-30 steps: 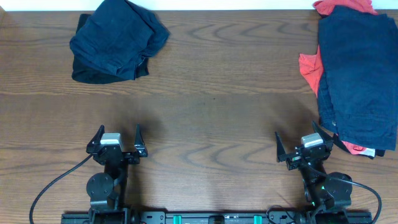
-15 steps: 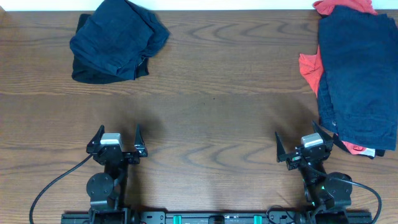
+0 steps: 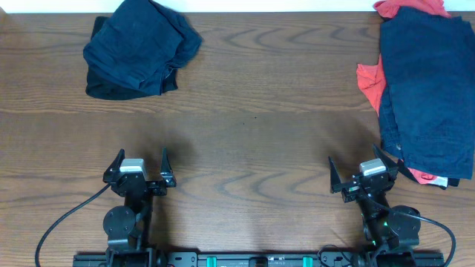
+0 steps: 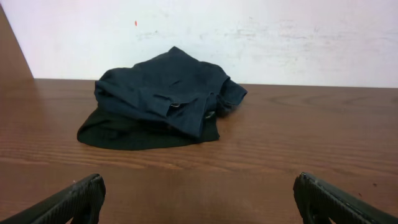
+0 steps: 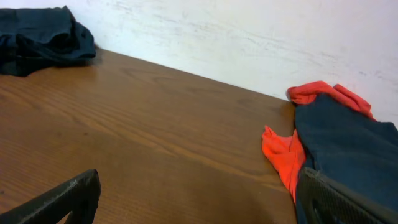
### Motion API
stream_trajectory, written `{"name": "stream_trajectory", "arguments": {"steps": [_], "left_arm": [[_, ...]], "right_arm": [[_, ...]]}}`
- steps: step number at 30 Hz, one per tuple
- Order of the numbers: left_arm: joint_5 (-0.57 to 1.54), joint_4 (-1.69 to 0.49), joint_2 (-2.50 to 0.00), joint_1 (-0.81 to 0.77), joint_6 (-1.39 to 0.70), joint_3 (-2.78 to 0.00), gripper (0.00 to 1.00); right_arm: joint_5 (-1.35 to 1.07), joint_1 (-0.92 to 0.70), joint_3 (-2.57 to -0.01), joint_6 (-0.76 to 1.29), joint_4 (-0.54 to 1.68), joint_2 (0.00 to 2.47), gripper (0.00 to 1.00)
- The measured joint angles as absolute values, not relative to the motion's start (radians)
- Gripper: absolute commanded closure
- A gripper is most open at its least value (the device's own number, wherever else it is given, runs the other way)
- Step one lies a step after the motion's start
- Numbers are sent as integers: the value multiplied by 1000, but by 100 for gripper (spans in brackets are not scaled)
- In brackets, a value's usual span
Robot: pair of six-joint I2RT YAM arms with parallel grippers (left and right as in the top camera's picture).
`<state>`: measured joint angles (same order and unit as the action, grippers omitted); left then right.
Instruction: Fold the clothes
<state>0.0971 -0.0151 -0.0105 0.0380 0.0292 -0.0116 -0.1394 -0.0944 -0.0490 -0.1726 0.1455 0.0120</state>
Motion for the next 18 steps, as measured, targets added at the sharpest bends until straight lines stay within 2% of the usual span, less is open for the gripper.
{"name": "stream_trajectory", "arguments": {"steps": [18], "left_arm": [[97,-15,-10,38,29,-12,2]], "right_arm": [[-139,-94,-49,-168,99,12,1]]}}
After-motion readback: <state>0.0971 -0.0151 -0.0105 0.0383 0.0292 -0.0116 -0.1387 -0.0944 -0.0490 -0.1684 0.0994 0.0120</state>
